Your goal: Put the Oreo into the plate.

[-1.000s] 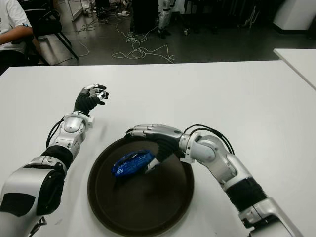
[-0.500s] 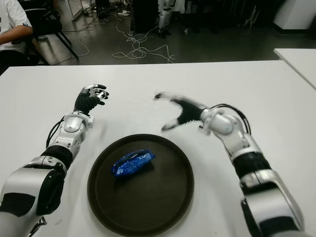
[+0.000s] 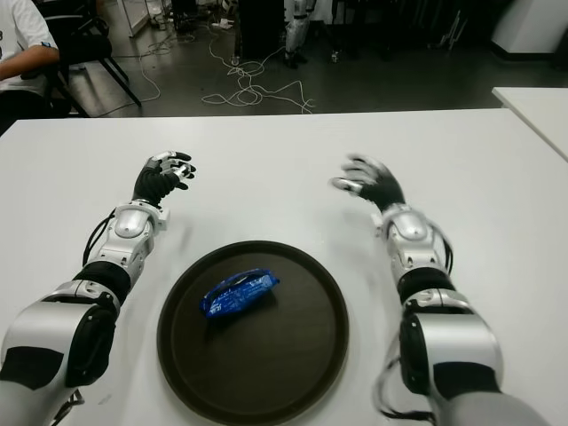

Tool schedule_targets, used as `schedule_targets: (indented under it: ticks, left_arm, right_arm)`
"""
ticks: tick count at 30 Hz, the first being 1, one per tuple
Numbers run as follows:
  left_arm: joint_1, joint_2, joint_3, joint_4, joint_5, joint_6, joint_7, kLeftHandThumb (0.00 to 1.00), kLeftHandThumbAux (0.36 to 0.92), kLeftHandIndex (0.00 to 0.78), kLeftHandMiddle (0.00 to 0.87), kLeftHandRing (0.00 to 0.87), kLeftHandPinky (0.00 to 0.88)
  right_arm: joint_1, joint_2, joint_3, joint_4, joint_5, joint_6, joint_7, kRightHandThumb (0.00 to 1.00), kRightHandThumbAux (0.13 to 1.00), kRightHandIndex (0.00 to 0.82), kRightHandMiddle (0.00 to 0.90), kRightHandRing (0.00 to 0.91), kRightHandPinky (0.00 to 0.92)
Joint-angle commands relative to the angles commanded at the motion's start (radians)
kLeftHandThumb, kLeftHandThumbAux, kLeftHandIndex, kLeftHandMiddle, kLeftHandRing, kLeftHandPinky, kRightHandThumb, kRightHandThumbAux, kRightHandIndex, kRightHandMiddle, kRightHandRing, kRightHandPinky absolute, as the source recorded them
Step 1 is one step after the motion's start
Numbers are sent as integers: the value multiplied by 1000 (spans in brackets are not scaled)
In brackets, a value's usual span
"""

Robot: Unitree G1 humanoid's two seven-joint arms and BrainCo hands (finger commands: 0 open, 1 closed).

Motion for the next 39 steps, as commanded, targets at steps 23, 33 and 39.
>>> schedule_targets:
  ticks: [23, 33, 39]
  left_arm:
    - [4, 9, 2, 3, 3, -1, -9, 820, 686, 373, 461, 404, 449]
    - [6, 13, 6, 2, -3, -2, -27, 822, 684, 383, 456, 394, 457]
    - [4, 15, 6, 3, -2, 3, -29, 820, 685, 376, 461, 400, 453]
  right_arm:
    - [67, 44, 81, -68, -104, -180, 12, 0, 764, 334, 433, 483, 518]
    - [80, 48, 90, -77, -111, -230, 11, 0, 741, 330, 419, 469, 499]
    - [73, 43, 86, -77, -108, -236, -1, 0, 749, 337, 425, 474, 504]
